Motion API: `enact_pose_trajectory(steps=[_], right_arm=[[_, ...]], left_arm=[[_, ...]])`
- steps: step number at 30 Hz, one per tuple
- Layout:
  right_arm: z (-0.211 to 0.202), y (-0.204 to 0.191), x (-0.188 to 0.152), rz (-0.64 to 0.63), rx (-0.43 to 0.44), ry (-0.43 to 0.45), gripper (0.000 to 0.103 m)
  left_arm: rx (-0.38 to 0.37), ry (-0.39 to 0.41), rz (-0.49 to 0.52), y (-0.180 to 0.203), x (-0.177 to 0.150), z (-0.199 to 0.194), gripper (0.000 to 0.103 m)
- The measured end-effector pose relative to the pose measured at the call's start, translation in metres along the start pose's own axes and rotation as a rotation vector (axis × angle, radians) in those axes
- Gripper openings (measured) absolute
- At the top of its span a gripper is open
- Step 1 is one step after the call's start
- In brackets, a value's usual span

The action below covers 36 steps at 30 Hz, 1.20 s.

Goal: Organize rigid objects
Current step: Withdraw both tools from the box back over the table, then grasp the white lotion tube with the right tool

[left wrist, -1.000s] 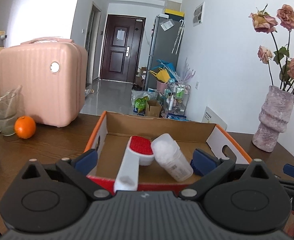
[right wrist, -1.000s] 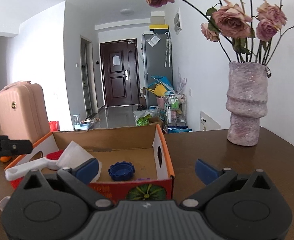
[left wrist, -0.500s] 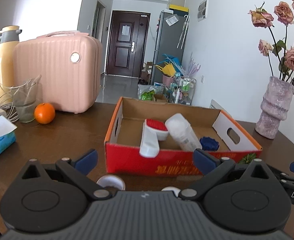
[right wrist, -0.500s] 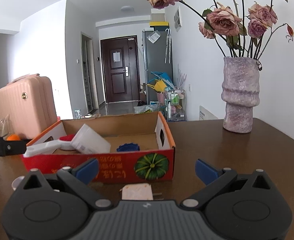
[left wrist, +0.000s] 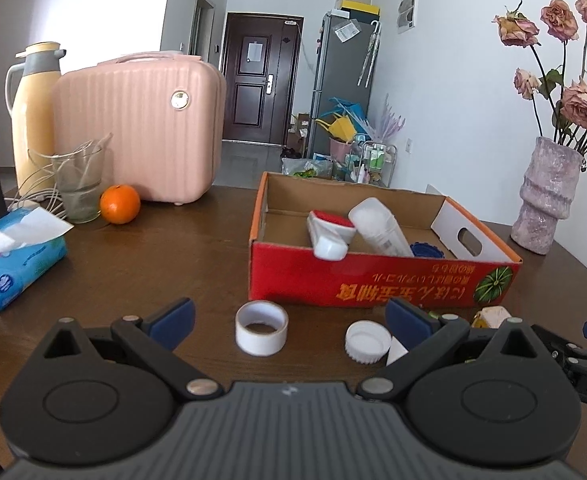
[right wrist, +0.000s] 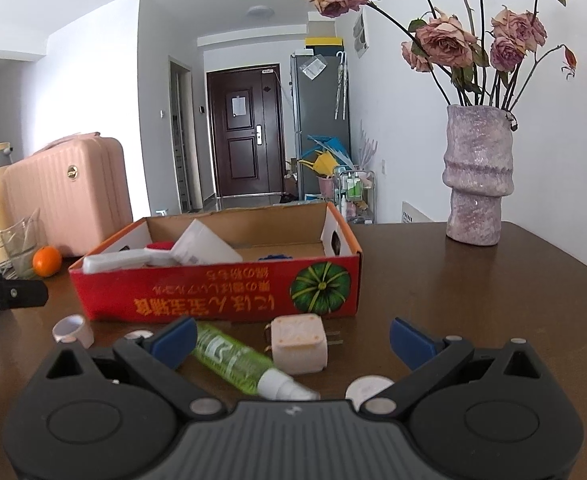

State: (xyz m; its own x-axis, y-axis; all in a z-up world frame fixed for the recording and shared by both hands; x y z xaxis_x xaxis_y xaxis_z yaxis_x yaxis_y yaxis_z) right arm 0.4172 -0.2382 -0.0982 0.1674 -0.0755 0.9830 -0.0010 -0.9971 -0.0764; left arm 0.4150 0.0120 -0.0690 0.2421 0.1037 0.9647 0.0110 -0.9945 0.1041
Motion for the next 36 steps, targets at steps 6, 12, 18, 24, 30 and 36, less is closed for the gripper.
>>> enact_pose_trajectory(steps=[6, 12, 18, 24, 30, 36], right_arm=[[-0.013, -0.006, -0.01, -0.007, 0.002, -0.02, 0.103], [-0.023, -0.011, -0.017, -0.015, 0.0, -0.029, 0.103], [-0.028, -0.02, -0.023, -0.024, 0.004, -0.048, 0.103], [-0.025, -0.041, -0.023, -0.032, 0.044, -0.061, 0.103], [-0.013, -0.075, -0.026, -0.063, 0.092, -0.087, 0.101], [0.002, -0.104, -0.032, -0.114, 0.172, -0.129, 0.1]], left_arm=[[0.001, -0.035, -0.007, -0.011, -0.01, -0.013, 0.103], [-0.02, -0.058, 0.001, -0.017, -0.018, -0.022, 0.103], [-0.036, -0.085, -0.003, -0.019, -0.021, -0.02, 0.103], [-0.028, -0.103, -0.002, -0.03, -0.022, -0.016, 0.103], [-0.01, -0.113, -0.014, -0.048, -0.021, -0.012, 0.103], [0.006, -0.119, -0.031, -0.065, -0.019, -0.008, 0.103]])
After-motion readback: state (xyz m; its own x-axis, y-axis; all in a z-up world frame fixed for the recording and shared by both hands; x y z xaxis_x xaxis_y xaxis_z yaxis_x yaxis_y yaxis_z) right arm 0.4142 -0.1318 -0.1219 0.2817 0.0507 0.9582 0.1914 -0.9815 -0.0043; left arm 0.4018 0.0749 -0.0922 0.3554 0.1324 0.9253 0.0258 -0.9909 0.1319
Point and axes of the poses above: each gripper's, at about its wrist camera, not at the fingertips, and z roughly the way its jaws point, y to its right, x to its top, the point moved 8 cm from there along z, roughly the way its jaws point, and after that the axes turned 14 degrees about y, right-handed, at the moved point
